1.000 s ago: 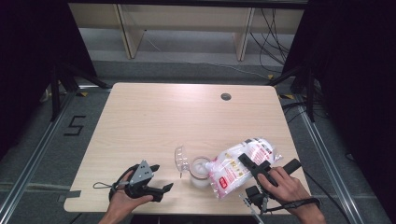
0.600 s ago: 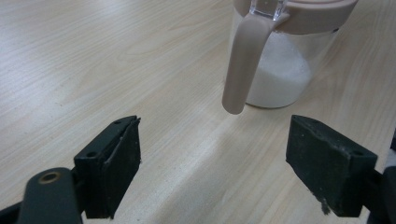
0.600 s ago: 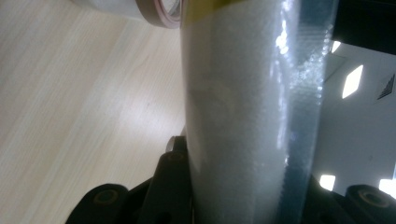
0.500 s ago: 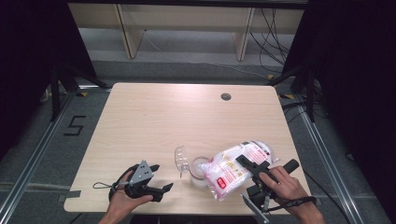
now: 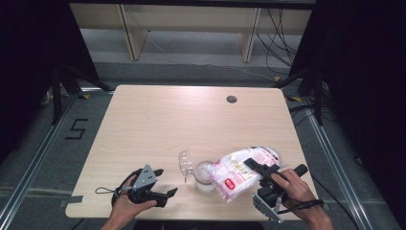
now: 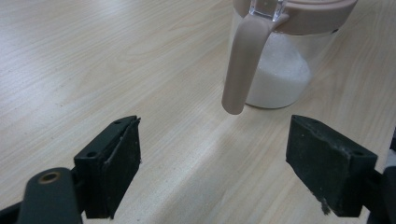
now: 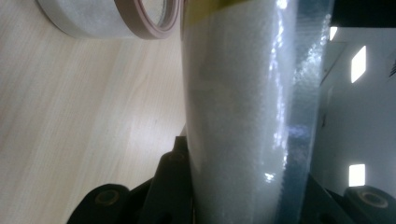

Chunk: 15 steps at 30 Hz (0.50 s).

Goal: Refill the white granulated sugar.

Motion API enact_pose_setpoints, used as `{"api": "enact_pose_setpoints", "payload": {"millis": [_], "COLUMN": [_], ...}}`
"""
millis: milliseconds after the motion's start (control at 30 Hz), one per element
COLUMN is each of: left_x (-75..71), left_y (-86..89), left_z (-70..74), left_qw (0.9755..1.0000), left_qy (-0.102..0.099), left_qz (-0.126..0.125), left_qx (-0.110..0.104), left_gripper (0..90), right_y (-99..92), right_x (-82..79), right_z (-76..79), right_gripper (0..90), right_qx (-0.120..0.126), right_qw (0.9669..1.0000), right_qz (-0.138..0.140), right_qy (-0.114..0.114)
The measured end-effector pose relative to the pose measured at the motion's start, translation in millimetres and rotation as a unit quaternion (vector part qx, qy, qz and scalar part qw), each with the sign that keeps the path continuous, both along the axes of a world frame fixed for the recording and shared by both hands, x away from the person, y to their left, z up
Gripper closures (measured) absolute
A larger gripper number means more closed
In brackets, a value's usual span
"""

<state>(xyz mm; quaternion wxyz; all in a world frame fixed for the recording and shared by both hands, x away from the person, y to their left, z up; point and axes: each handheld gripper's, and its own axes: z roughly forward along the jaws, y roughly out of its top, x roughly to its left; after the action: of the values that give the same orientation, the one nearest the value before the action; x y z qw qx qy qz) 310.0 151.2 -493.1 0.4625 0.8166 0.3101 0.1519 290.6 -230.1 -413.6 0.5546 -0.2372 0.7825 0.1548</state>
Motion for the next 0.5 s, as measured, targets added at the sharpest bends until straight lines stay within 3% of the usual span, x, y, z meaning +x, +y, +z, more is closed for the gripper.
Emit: {"api": "enact_pose_setpoints", "payload": {"millis": [67,100,133,267,333,400,433,500], "left_x": [0.1,0.0,0.0,0.2,-0.1,0.5,0.2,0.1], "left_y": [0.1,0.1,0.1,0.6,0.0,1.2,0.1,0.3], "left_z": [0.1,0.1,0.2,0.4,0.1,0.7,0.2,0.2], "left_qw": [1.0000,1.0000,1.0000,1.0000,1.0000,1.0000,1.0000,1.0000], "left_qy": [-0.001,0.000,0.000,-0.001,0.000,-0.002,-0.001,0.000], "left_qz": [0.000,0.000,0.000,0.000,-0.001,-0.002,-0.001,0.001], "left_qx": [0.001,0.001,0.000,0.002,0.000,0.010,0.000,0.000], "left_gripper": [17.7,17.7,17.7,17.7,17.7,17.7,17.7,17.7], "right_y": [0.0,-1.3,-1.4,-5.7,-8.3,-10.2,-12.1,-12.7], "right_x": [2.3,2.5,4.2,7.0,8.2,8.8,7.1,9.3], "right_z": [0.0,-2.4,-2.1,-3.7,-5.6,-3.3,-5.7,-2.0], "right_gripper": [79.6,79.6,79.7,79.8,79.8,79.9,79.9,79.9], "right_qx": [0.000,0.011,0.011,0.041,0.067,0.075,0.094,0.086], "right_qw": [1.0000,0.9999,0.9999,0.9987,0.9966,0.9961,0.9935,0.9951], "right_qz": [0.009,0.000,0.008,0.009,0.001,0.005,-0.009,0.004], "right_qy": [-0.003,0.010,0.006,0.028,0.048,0.047,0.063,0.049]}}
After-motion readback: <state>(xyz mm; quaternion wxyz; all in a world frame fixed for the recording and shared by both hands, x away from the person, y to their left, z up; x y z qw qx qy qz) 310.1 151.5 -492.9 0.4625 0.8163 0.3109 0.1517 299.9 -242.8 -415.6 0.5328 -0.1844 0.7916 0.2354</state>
